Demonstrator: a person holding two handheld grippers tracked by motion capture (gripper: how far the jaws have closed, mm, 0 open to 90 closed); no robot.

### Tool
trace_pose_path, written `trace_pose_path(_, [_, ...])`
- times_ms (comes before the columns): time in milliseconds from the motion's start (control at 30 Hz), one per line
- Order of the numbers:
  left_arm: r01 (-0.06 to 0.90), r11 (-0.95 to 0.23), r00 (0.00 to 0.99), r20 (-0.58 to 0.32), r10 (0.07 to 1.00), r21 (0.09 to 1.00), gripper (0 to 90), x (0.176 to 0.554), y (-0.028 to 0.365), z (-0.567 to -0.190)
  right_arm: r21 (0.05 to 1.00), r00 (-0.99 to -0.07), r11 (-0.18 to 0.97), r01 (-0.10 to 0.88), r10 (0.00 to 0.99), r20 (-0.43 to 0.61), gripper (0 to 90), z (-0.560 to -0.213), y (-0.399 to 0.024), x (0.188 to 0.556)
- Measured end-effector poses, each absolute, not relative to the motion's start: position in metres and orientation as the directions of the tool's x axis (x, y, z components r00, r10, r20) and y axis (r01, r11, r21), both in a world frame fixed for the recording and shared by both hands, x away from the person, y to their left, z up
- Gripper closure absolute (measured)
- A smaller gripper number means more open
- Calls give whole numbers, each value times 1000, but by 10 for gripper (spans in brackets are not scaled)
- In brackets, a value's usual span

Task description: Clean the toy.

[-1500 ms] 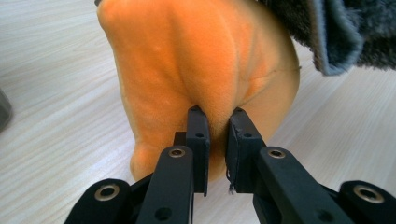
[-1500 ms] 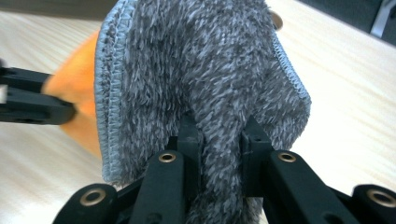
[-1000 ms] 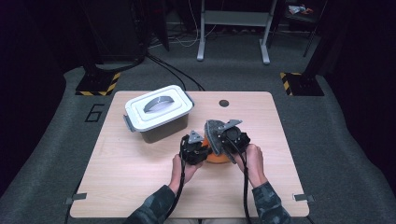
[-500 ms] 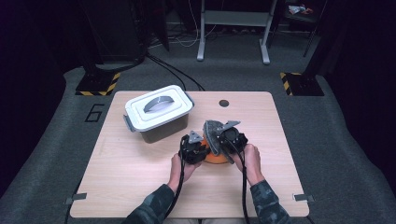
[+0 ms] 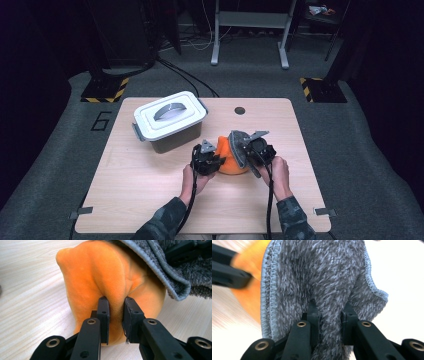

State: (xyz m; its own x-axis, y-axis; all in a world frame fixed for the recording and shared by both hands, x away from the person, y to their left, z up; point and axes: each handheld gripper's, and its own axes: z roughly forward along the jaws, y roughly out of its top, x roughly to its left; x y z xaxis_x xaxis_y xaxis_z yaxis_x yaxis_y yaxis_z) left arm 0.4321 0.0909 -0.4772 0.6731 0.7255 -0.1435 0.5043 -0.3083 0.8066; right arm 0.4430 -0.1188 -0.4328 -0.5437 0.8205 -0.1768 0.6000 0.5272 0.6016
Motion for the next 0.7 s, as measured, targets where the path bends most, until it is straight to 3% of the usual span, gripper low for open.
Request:
trace_pose_path(467, [498,-303,673,-141,726,812,768,432,95,-479,512,-457,437,739,884,-96,744,-482,-150,460])
trace_pose_path(700, [500,-286,667,-153,729,817,768,430,96,-480,580,-442,428,693,888,-127,746,-454,-160,454])
